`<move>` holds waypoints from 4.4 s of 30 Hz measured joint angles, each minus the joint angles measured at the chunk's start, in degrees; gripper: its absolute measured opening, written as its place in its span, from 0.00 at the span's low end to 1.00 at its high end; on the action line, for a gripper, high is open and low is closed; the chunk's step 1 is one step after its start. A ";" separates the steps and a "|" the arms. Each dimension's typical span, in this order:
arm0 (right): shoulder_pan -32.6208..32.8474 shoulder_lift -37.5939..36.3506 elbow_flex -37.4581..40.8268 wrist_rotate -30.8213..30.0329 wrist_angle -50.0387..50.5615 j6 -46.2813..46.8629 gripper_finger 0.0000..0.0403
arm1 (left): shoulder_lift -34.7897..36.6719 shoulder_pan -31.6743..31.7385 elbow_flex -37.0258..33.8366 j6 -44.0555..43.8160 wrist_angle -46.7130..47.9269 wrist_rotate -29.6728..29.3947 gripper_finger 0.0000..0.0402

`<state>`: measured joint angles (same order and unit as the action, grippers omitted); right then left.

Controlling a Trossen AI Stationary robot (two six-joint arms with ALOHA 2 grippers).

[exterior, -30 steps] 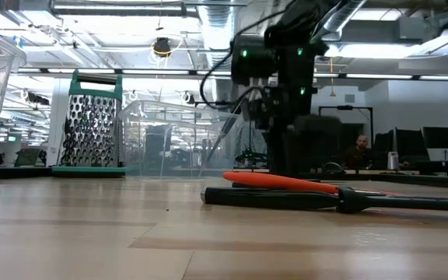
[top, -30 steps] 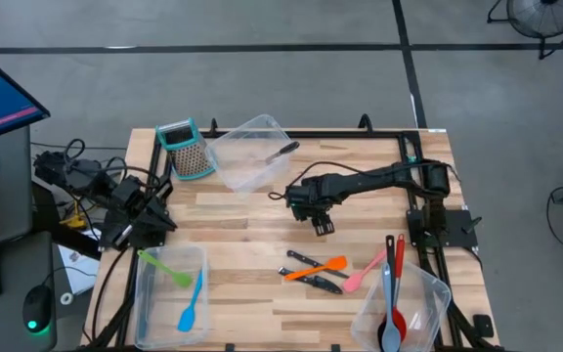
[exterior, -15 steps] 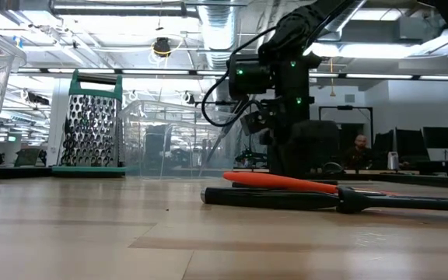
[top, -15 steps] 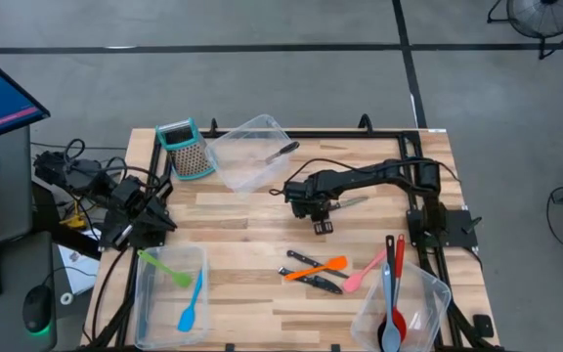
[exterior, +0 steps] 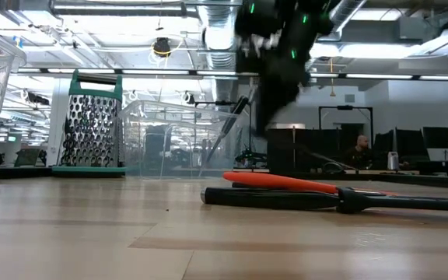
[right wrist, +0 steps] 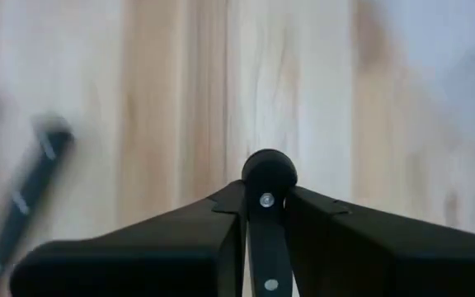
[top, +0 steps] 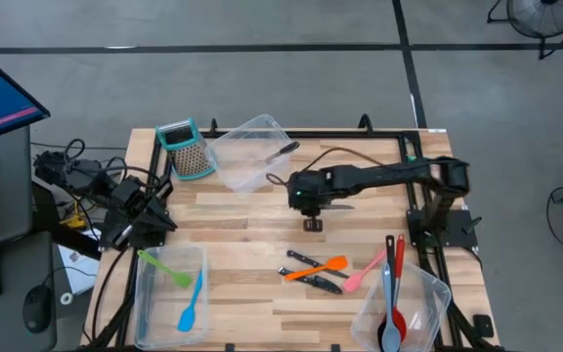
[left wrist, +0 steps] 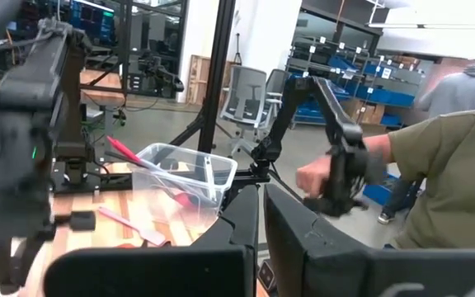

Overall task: Pick & Place Kitchen Items
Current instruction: Put the black knife into the top transparent bin, then adjust the black knife in the top transparent bin

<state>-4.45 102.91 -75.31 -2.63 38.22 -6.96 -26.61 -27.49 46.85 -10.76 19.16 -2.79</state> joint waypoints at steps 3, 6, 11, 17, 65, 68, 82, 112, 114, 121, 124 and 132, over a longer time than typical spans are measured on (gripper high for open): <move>1.45 -5.50 0.04 -0.08 -5.01 2.32 0.11 | 0.00 0.00 -0.02 -0.01 0.00 0.00 0.01; 2.82 -11.05 -0.15 0.00 -13.26 3.94 0.11 | -0.06 0.00 -0.02 0.00 -0.02 0.00 0.01; 4.24 -16.92 -0.15 -1.30 -33.39 1.04 0.11 | -0.04 0.01 -0.04 0.00 -0.04 0.00 0.01; 1.14 -14.44 -0.39 -4.42 -61.57 -4.84 0.11 | -0.04 0.01 -0.04 -0.11 -0.09 0.00 0.01; -11.37 15.16 -1.40 -0.78 -90.72 19.22 0.57 | -0.06 0.00 -0.02 -0.13 -0.11 0.02 0.01; -11.08 11.47 -1.45 -0.16 -86.58 17.09 0.63 | -0.05 0.01 -0.02 -0.15 -0.11 0.02 0.01; -6.95 -9.64 -1.49 -29.90 -29.97 19.34 0.54 | -0.06 0.02 -0.02 -0.10 -0.11 -0.23 0.01; -4.99 2.19 -1.36 -39.30 -24.45 43.14 0.66 | -0.07 0.00 -0.02 -0.18 -0.13 -0.20 0.01; -4.98 2.58 -1.33 -39.39 -24.43 42.97 0.65 | -0.07 0.02 -0.02 -0.15 -0.13 -0.20 0.01; -5.43 2.19 -1.40 -39.87 -24.92 42.58 0.47 | -0.07 0.02 -0.02 -0.04 -0.13 -0.20 0.01; -5.51 2.01 -1.42 -39.89 -25.22 42.70 0.25 | -0.07 0.00 -0.02 -0.02 -0.13 -0.20 0.01; -5.38 1.74 -1.50 -38.98 -26.50 42.53 0.14 | -0.05 0.00 0.00 -0.15 -0.13 -0.20 0.01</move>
<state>-9.82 104.66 -76.81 -41.61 11.72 35.57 -26.66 -27.49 46.85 -10.92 19.03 -2.98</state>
